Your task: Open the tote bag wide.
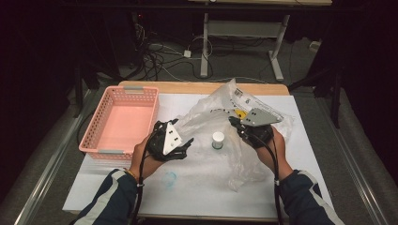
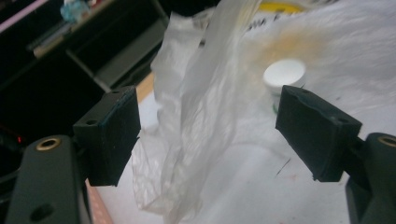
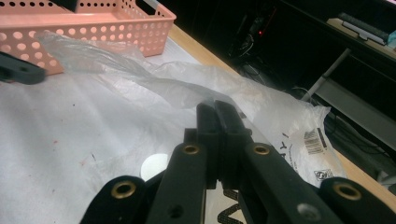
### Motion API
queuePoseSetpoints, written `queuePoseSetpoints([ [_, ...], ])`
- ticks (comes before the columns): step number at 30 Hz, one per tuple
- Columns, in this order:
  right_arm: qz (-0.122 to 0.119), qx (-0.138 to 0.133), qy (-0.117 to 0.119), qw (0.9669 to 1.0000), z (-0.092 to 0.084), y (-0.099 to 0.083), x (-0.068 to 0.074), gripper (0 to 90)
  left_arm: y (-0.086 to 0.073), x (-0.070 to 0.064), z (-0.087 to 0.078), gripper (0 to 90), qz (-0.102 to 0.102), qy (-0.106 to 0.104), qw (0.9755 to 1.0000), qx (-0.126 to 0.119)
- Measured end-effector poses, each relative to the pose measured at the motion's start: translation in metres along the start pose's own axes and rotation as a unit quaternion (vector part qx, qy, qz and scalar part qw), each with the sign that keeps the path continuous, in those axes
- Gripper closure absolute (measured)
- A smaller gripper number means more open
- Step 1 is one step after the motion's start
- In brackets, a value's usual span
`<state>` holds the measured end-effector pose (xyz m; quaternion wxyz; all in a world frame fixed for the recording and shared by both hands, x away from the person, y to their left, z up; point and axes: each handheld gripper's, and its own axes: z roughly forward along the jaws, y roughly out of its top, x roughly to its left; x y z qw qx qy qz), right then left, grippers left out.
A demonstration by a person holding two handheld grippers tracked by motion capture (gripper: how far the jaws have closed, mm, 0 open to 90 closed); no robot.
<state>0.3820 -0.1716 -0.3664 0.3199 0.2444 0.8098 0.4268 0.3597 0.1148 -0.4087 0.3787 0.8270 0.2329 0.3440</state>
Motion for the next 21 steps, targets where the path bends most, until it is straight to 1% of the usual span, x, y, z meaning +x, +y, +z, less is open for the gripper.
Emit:
queuePoseSetpoints([
  [1, 0.0, 0.001, 0.0, 1.0, -0.001, -0.001, 0.0, 90.0, 0.0, 0.001, 0.004, 21.6, -0.006, -0.002, 0.9999, 0.009],
  [5, 0.001, 0.004, 0.0, 1.0, -0.003, -0.003, -0.002, 90.0, 0.001, 0.001, 0.019, 21.5, -0.021, -0.009, 0.9994, 0.026],
  [7, -0.001, 0.006, -0.001, 1.0, -0.003, -0.004, -0.004, 90.0, 0.004, 0.001, 0.026, 21.6, -0.026, -0.007, 0.9992, 0.031],
  [9, -0.001, 0.006, -0.001, 1.0, -0.003, -0.004, -0.004, 90.0, 0.007, 0.002, 0.034, 21.7, -0.033, -0.006, 0.9985, 0.042],
  [10, -0.002, 0.009, -0.004, 1.0, -0.004, -0.005, -0.005, 90.0, 0.008, 0.002, 0.037, 30.0, -0.035, -0.013, 0.9982, 0.047],
  [11, -0.002, 0.009, -0.004, 1.0, -0.004, -0.005, -0.005, 90.0, 0.008, 0.003, 0.04, 30.0, -0.033, -0.02, 0.998, 0.05],
  [12, -0.002, 0.009, -0.004, 0.9999, -0.004, -0.006, -0.006, 90.0, 0.008, 0.003, 0.043, 37.0, -0.029, -0.022, 0.9977, 0.056],
  [13, 0.0, 0.011, -0.005, 0.9999, -0.004, -0.006, -0.007, 90.0, 0.007, 0.003, 0.046, 42.8, -0.024, -0.03, 0.9972, 0.065],
  [14, 0.001, 0.011, -0.006, 0.9999, -0.005, -0.007, -0.008, 90.0, 0.006, 0.003, 0.049, 50.7, -0.023, -0.033, 0.9968, 0.069],
  [15, 0.002, 0.011, -0.006, 0.9999, -0.005, -0.008, -0.009, 90.0, 0.006, 0.003, 0.051, 54.0, -0.024, -0.032, 0.9966, 0.072],
  [16, 0.001, 0.012, -0.007, 0.9999, -0.005, -0.008, -0.01, 90.0, 0.005, 0.004, 0.052, 57.5, -0.026, -0.033, 0.9965, 0.072],
  [17, 0.002, 0.013, -0.009, 0.9999, -0.005, -0.009, -0.011, 90.0, 0.005, 0.004, 0.052, 67.1, -0.027, -0.038, 0.9966, 0.068],
  [18, 0.003, 0.014, -0.009, 0.9999, -0.005, -0.01, -0.012, 89.7, 0.004, 0.005, 0.053, 73.4, -0.026, -0.039, 0.9966, 0.067],
  [20, 0.007, 0.016, -0.009, 0.9998, -0.005, -0.011, -0.014, 85.2, 0.004, 0.005, 0.053, 82.6, -0.027, -0.044, 0.9967, 0.063],
  [21, 0.006, 0.016, -0.008, 0.9998, -0.005, -0.012, -0.014, 84.5, 0.004, 0.005, 0.052, 85.5, -0.026, -0.045, 0.9967, 0.062],
])
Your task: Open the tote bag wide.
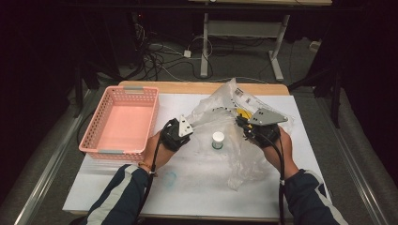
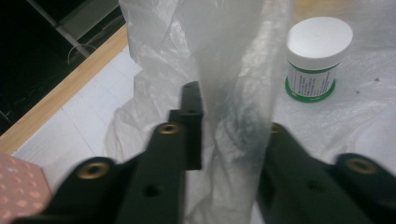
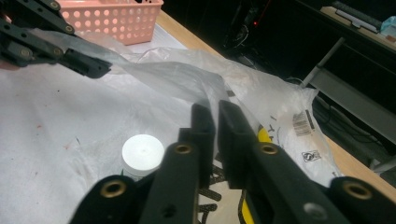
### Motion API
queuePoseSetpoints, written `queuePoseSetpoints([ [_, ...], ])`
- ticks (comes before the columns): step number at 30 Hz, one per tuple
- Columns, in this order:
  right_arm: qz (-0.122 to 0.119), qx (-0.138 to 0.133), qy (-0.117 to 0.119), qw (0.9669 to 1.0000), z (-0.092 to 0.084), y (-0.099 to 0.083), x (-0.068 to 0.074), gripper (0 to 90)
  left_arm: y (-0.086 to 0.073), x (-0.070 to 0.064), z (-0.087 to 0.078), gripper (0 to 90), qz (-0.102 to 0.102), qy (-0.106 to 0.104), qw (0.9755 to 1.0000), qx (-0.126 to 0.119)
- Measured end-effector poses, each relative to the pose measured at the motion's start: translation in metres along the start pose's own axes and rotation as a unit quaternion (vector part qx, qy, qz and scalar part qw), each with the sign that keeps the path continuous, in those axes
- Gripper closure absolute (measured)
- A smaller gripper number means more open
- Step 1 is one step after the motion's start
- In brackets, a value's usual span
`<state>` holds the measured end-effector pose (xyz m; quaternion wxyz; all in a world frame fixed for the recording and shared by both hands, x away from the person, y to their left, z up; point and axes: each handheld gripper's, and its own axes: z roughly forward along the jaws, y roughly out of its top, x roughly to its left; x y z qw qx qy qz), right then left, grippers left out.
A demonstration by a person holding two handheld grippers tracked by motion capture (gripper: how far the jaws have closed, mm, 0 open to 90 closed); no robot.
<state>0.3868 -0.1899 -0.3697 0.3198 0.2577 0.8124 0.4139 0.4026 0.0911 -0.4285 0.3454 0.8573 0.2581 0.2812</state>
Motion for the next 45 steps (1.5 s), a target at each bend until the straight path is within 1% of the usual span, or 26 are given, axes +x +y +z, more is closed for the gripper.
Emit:
queuePoseSetpoints([
  [2, 0.001, -0.002, 0.003, 1.0, -0.001, -0.001, 0.0, 80.1, 0.0, 0.0, -0.001, 86.9, -0.001, -0.002, 1.0, -0.002],
  [3, 0.003, -0.003, 0.006, 1.0, -0.002, -0.001, 0.0, 74.4, -0.001, 0.0, -0.001, 87.0, -0.003, -0.003, 1.0, -0.003],
  [4, -0.001, -0.003, 0.014, 0.9999, -0.006, -0.001, 0.001, 65.3, -0.001, 0.001, -0.002, 87.0, -0.002, -0.002, 1.0, -0.001],
  [5, -0.001, -0.003, 0.014, 0.9999, -0.006, -0.001, 0.001, 65.3, -0.001, 0.001, -0.002, 87.1, -0.003, 0.0, 1.0, -0.002],
  [7, -0.003, -0.017, 0.016, 0.9997, -0.016, -0.001, 0.002, 57.1, -0.002, 0.002, -0.002, 87.0, -0.007, -0.003, 1.0, -0.003],
  [9, -0.003, -0.035, 0.03, 0.9989, -0.028, -0.003, 0.004, 51.2, -0.003, 0.002, -0.001, 87.0, -0.007, -0.003, 1.0, -0.002],
  [10, -0.007, -0.04, 0.026, 0.9988, -0.038, -0.007, 0.01, 42.7, -0.003, 0.002, -0.001, 87.0, -0.006, -0.003, 1.0, -0.001],
  [12, 0.0, -0.039, 0.035, 0.9986, -0.046, -0.014, 0.017, 37.9, -0.004, 0.001, 0.0, 87.0, 0.001, -0.004, 1.0, 0.001],
  [15, 0.006, -0.036, 0.041, 0.9985, -0.053, -0.024, 0.025, 36.0, -0.004, -0.002, 0.001, 87.0, 0.006, -0.006, 1.0, 0.001],
  [16, 0.003, -0.026, 0.063, 0.9976, -0.059, -0.033, 0.033, 33.6, -0.005, -0.003, 0.002, 87.0, 0.007, -0.006, 1.0, 0.002],
  [17, 0.003, -0.026, 0.063, 0.9976, -0.059, -0.033, 0.033, 33.6, -0.005, -0.003, 0.002, 87.0, 0.009, -0.006, 0.9999, 0.003],
  [18, -0.003, -0.02, 0.077, 0.9968, -0.064, -0.043, 0.04, 32.4, -0.005, -0.004, 0.002, 87.0, 0.01, -0.006, 0.9999, 0.003],
  [19, -0.003, -0.02, 0.077, 0.9968, -0.064, -0.043, 0.04, 32.4, -0.005, -0.004, 0.002, 87.0, 0.011, -0.006, 0.9999, 0.004],
  [20, -0.006, -0.014, 0.086, 0.9962, -0.066, -0.048, 0.043, 31.2, -0.005, -0.004, 0.003, 87.0, 0.011, -0.006, 0.9999, 0.003],
  [22, -0.001, 0.005, 0.109, 0.994, -0.069, -0.065, 0.05, 27.3, -0.006, -0.005, 0.003, 87.0, 0.011, -0.006, 0.9999, 0.005],
  [23, -0.003, 0.019, 0.113, 0.9934, -0.069, -0.071, 0.052, 25.1, -0.006, -0.005, 0.003, 87.0, 0.011, -0.005, 0.9999, 0.004],
  [24, -0.003, 0.019, 0.113, 0.9934, -0.069, -0.071, 0.052, 25.1, -0.006, -0.005, 0.003, 87.0, 0.01, -0.005, 0.9999, 0.004],
  [25, -0.005, 0.031, 0.117, 0.9926, -0.068, -0.076, 0.054, 22.9, -0.006, -0.005, 0.003, 87.0, 0.01, -0.005, 0.9999, 0.005],
  [27, -0.006, 0.047, 0.137, 0.9894, -0.067, -0.086, 0.057, 19.4, -0.007, -0.005, 0.003, 87.0, 0.01, -0.005, 0.9999, 0.005],
  [29, -0.011, 0.065, 0.148, 0.9868, -0.064, -0.095, 0.061, 15.8, -0.007, -0.004, 0.004, 87.0, 0.009, -0.006, 0.9999, 0.007],
  [33, -0.034, 0.104, 0.147, 0.983, -0.053, -0.105, 0.068, 15.6, -0.009, -0.005, 0.006, 87.0, 0.01, -0.007, 0.9999, 0.011],
  [36, -0.037, 0.113, 0.164, 0.9793, -0.046, -0.11, 0.067, 16.0, -0.01, -0.004, 0.006, 87.0, 0.009, -0.007, 0.9999, 0.011],
  [38, -0.044, 0.123, 0.166, 0.9775, -0.041, -0.113, 0.067, 17.9, -0.011, -0.004, 0.006, 86.9, 0.009, -0.006, 0.9999, 0.012],
  [40, -0.04, 0.133, 0.164, 0.9766, -0.037, -0.116, 0.067, 28.7, -0.011, -0.003, 0.006, 86.9, 0.01, -0.006, 0.9998, 0.014],
  [41, -0.039, 0.14, 0.167, 0.9752, -0.035, -0.118, 0.067, 32.9, -0.012, -0.004, 0.006, 86.9, 0.008, -0.006, 0.9998, 0.014],
  [45, -0.009, 0.143, 0.182, 0.9728, -0.03, -0.118, 0.059, 56.6, -0.012, -0.004, 0.007, 86.9, 0.009, -0.005, 0.9998, 0.015],
])
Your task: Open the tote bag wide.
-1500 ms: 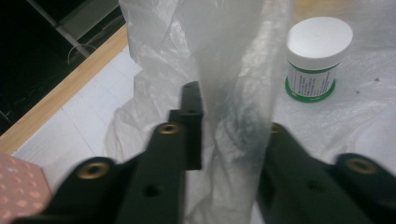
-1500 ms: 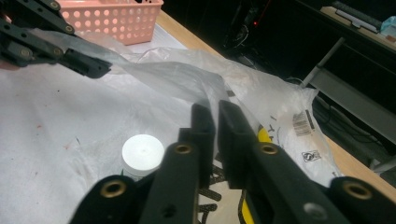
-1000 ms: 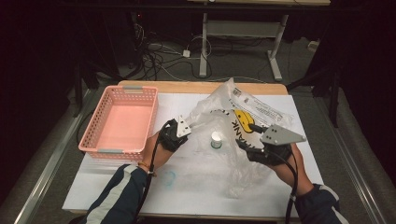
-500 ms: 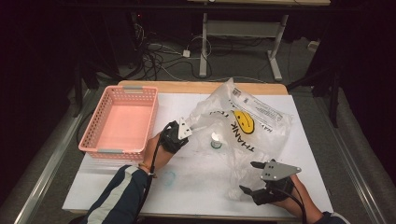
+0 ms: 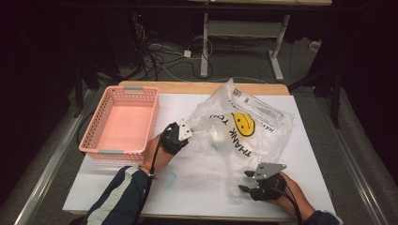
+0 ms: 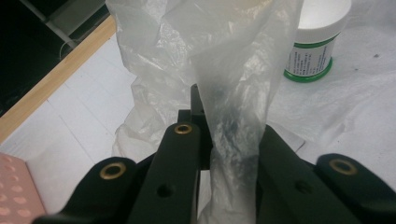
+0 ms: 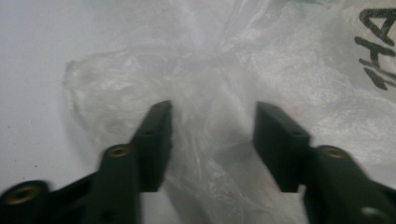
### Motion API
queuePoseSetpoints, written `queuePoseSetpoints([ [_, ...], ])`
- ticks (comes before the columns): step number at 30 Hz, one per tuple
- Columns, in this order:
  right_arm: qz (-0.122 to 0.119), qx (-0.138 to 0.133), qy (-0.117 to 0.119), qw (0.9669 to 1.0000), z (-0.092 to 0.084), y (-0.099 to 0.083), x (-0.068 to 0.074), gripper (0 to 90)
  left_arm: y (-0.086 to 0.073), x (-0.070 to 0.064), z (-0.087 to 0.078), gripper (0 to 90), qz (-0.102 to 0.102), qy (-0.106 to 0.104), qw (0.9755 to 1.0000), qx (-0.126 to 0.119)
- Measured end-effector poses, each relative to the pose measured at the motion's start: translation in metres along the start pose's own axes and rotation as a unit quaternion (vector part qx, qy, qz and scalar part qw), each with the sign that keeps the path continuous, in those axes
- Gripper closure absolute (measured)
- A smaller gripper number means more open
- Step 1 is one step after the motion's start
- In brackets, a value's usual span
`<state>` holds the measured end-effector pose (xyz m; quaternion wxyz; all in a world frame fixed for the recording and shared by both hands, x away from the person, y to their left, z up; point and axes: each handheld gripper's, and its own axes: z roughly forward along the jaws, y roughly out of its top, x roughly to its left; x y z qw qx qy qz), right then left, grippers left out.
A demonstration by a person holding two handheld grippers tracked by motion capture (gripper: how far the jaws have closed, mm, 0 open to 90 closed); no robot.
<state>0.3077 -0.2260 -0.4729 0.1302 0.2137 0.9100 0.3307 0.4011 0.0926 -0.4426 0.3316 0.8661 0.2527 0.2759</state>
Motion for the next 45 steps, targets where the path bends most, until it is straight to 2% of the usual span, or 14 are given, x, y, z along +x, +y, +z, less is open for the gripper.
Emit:
queuePoseSetpoints([
  [3, 0.01, 0.004, 0.004, 0.9999, 0.001, 0.002, -0.004, 71.9, 0.0, 0.0, 0.0, 86.9, 0.0, 0.0, 1.0, 0.0],
  [5, 0.003, 0.007, -0.008, 0.9999, 0.001, 0.004, -0.003, 82.7, 0.0, 0.001, -0.001, 86.9, 0.0, 0.001, 1.0, -0.002],
  [7, -0.001, 0.005, -0.025, 0.9997, 0.0, 0.006, -0.003, 86.6, 0.0, 0.002, -0.002, 86.9, -0.001, 0.002, 1.0, -0.006],
  [8, -0.001, -0.01, -0.036, 0.9993, -0.004, 0.007, -0.004, 88.1, 0.0, 0.002, -0.004, 86.9, -0.001, 0.003, 1.0, -0.008],
  [9, -0.001, -0.01, -0.036, 0.9993, -0.004, 0.007, -0.004, 88.1, 0.0, 0.002, -0.005, 86.9, 0.002, 0.004, 0.9999, -0.01],
  [13, 0.008, -0.057, -0.064, 0.9962, -0.018, 0.012, -0.006, 88.8, 0.001, 0.003, -0.012, 86.9, 0.008, 0.007, 0.9997, -0.021],
  [18, 0.006, -0.121, -0.102, 0.9874, -0.041, 0.022, -0.008, 89.3, 0.003, 0.005, -0.025, 87.0, 0.008, 0.011, 0.9994, -0.032],
  [22, 0.001, -0.161, -0.116, 0.9801, -0.055, 0.028, -0.007, 89.6, 0.005, 0.005, -0.034, 87.0, 0.01, 0.018, 0.9988, -0.043],
  [24, -0.002, -0.171, -0.12, 0.9779, -0.059, 0.031, -0.007, 89.7, 0.006, 0.008, -0.038, 87.0, 0.009, 0.021, 0.9986, -0.048],
  [30, -0.016, -0.205, -0.15, 0.9671, -0.073, 0.044, -0.01, 89.8, 0.006, 0.016, -0.051, 87.0, 0.016, 0.041, 0.9973, -0.06],
  [33, -0.023, -0.216, -0.168, 0.9614, -0.079, 0.05, -0.013, 89.8, 0.007, 0.022, -0.059, 87.0, 0.009, 0.047, 0.9964, -0.07],
  [37, -0.026, -0.23, -0.181, 0.9559, -0.085, 0.057, -0.018, 89.8, 0.01, 0.027, -0.067, 87.0, 0.0, 0.052, 0.9955, -0.08],
  [39, -0.027, -0.238, -0.193, 0.9516, -0.088, 0.06, -0.019, 89.8, 0.011, 0.029, -0.069, 87.0, -0.008, 0.048, 0.9949, -0.088],
  [45, -0.027, -0.257, -0.203, 0.9446, -0.094, 0.069, -0.023, 89.9, 0.013, 0.031, -0.079, 87.0, -0.014, 0.05, 0.9934, -0.102],
])
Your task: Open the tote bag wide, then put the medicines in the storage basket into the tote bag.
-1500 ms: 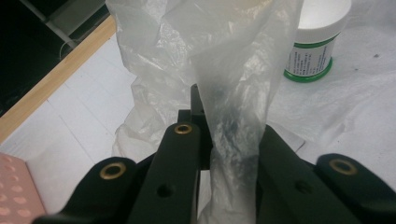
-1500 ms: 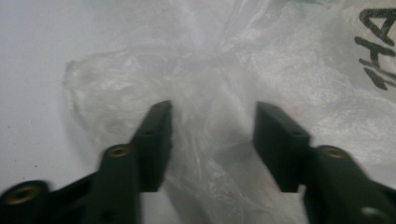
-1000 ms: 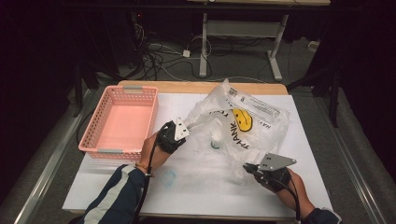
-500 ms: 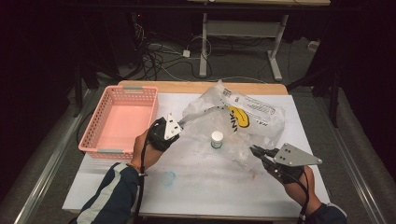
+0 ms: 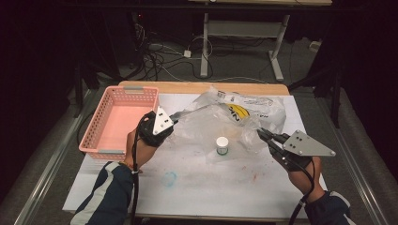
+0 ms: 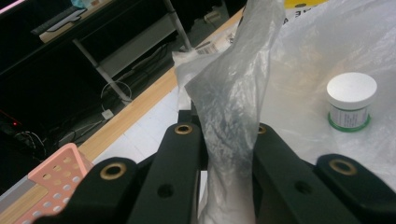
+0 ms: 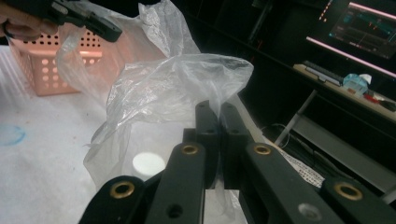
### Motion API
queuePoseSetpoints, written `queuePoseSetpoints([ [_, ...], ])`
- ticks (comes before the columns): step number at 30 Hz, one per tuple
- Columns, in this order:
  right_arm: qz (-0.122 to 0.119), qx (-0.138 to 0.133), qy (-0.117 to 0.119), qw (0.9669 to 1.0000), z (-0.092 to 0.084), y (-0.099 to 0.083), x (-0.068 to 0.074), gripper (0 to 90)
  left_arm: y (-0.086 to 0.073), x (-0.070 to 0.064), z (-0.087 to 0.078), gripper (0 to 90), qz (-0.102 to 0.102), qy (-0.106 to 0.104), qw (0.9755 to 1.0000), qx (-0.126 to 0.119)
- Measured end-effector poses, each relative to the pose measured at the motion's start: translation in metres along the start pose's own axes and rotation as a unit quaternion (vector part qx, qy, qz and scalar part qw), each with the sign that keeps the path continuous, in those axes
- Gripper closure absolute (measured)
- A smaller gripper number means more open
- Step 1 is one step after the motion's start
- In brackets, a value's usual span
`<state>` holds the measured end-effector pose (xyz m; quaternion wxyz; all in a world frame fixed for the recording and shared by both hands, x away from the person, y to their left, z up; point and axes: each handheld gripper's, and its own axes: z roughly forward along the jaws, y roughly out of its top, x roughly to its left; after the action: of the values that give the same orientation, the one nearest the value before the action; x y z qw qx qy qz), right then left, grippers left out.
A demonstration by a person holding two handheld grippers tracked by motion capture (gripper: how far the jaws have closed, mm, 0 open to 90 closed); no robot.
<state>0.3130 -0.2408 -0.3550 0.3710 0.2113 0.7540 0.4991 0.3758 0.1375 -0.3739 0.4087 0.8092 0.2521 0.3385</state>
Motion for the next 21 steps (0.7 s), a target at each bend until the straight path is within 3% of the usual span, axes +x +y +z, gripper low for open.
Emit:
queuePoseSetpoints([
  [12, -0.003, -0.028, 0.009, 0.9996, -0.005, 0.017, 0.006, 89.9, 0.001, 0.006, -0.039, 87.1, -0.004, 0.002, 0.9998, -0.021],
  [17, -0.017, -0.038, -0.002, 0.9991, -0.011, 0.03, 0.006, 89.9, 0.01, 0.011, -0.049, 87.1, 0.001, 0.007, 0.9994, -0.034],
  [21, -0.012, -0.042, -0.017, 0.9989, -0.009, 0.037, -0.004, 89.9, 0.02, 0.015, -0.049, 87.0, 0.001, 0.003, 0.9992, -0.041],
])
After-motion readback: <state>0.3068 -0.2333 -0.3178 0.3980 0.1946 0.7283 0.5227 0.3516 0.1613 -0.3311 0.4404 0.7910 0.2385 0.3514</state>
